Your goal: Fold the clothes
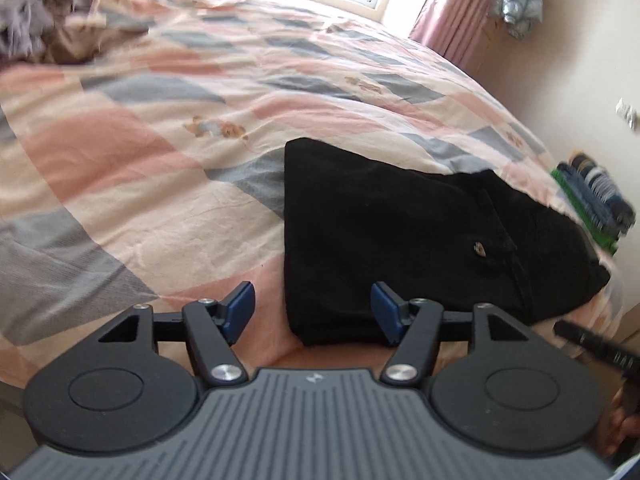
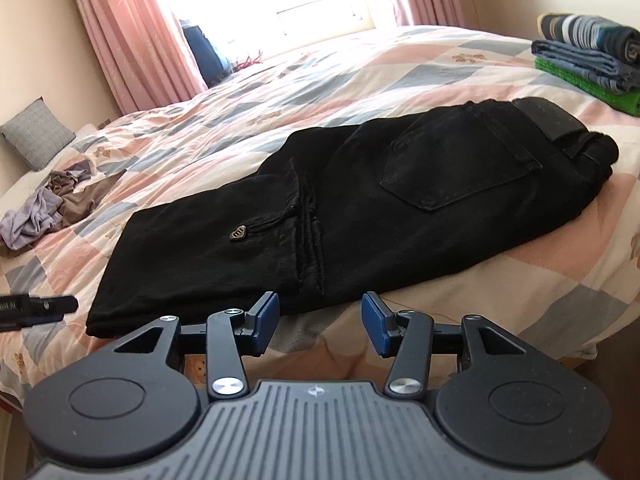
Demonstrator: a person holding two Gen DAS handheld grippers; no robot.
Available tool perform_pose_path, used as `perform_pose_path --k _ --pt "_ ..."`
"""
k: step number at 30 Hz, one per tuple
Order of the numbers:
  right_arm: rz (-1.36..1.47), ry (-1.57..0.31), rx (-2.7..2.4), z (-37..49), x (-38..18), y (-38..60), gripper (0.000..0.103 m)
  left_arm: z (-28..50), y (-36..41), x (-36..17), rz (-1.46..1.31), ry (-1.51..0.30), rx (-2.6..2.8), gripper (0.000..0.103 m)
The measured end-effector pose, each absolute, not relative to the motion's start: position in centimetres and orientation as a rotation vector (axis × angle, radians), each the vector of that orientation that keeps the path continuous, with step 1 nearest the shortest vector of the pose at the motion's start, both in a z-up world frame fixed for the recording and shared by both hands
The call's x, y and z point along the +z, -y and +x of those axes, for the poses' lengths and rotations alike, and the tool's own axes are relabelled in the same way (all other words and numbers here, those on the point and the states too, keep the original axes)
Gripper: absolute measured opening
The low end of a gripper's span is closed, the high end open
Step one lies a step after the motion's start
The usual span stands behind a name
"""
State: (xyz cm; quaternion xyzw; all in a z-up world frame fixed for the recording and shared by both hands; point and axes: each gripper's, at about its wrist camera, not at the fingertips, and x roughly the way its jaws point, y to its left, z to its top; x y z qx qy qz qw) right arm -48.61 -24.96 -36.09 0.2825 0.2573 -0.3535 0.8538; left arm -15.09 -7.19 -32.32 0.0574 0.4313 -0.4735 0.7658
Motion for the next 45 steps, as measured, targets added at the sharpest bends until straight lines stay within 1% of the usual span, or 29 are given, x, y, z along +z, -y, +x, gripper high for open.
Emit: perform_pose_path --k 5,8,11,15,16,17,18,19,24,28,30,31,32,33,35,38,40,43,45 --pt "0.439 -0.585 -0.724 -46.4 -36.2 23.9 0.053 -11.0 8.3 -34.8 0.004 -1.076 -1.021 0.059" --pt "0.265 -0.613 -0.670 -44.1 -36.1 22.3 0.059 -9.2 9.0 -35.7 -0.084 -1.135 -1.045 0.058" --pt "0.085 -0.633 -0.573 -41.0 -36.4 20.2 0.062 -8.0 10.2 -36.3 -0.138 -1.173 -1.083 0.059" --pt "-0.123 -0.673 -0.442 -36.4 -37.7 17.3 0.064 -7.2 11.7 -37.3 -0.185 -1.221 -1.113 0.057" --pt "-0.166 -0.682 -0.411 -35.3 -38.0 16.6 0.064 -7.1 11.9 -37.4 -0.195 -1.230 -1.124 0.045" --pt "-0.204 -0.684 -0.382 -34.6 -38.4 15.9 0.068 -7.0 12.1 -37.5 -0.206 -1.238 -1.135 0.032" --pt "-0.241 -0.686 -0.354 -33.8 -38.7 15.2 0.071 -6.9 12.3 -37.6 -0.213 -1.246 -1.142 0.033" --pt "-0.278 -0.687 -0.326 -33.1 -39.1 14.5 0.074 -6.9 12.4 -37.3 -0.210 -1.249 -1.135 0.031" --pt "-0.416 -0.671 -0.268 -30.9 -40.6 11.8 0.074 -6.6 12.3 -35.9 -0.256 -1.256 -1.142 0.023" --pt "-0.606 -0.630 -0.291 -28.9 -42.6 9.7 0.073 -6.9 12.2 -34.9 -0.270 -1.261 -1.143 0.022" --pt "-0.714 -0.607 -0.326 -28.0 -43.5 8.8 0.067 -7.0 12.5 -34.2 -0.262 -1.248 -1.149 0.022" --pt "-0.754 -0.596 -0.346 -27.7 -43.8 8.6 0.057 -7.1 12.6 -33.8 -0.261 -1.241 -1.154 0.022" --pt "-0.752 -0.588 -0.361 -27.7 -43.6 8.7 0.040 -7.3 12.4 -33.2 -0.274 -1.230 -1.164 0.022" --pt "-0.739 -0.577 -0.374 -27.7 -43.3 8.9 0.039 -7.5 12.2 -32.5 -0.297 -1.214 -1.179 0.022" --pt "-0.648 -0.536 -0.379 -28.7 -41.6 9.9 0.027 -8.4 11.5 -30.9 -0.353 -1.164 -1.224 0.024" --pt "-0.517 -0.454 -0.417 -30.5 -38.6 11.4 0.018 -10.3 10.7 -27.8 -0.436 -1.057 -1.330 0.026" --pt "-0.390 -0.400 -0.459 -32.2 -36.3 13.2 0.015 -11.8 10.7 -25.7 -0.463 -0.977 -1.409 0.026" --pt "-0.177 -0.334 -0.513 -35.2 -33.3 16.5 0.013 -14.3 11.8 -22.9 -0.386 -0.880 -1.475 0.027" --pt "-0.006 -0.280 -0.551 -37.9 -31.9 20.2 0.013 -16.2 13.2 -22.1 -0.313 -0.839 -1.514 0.027"
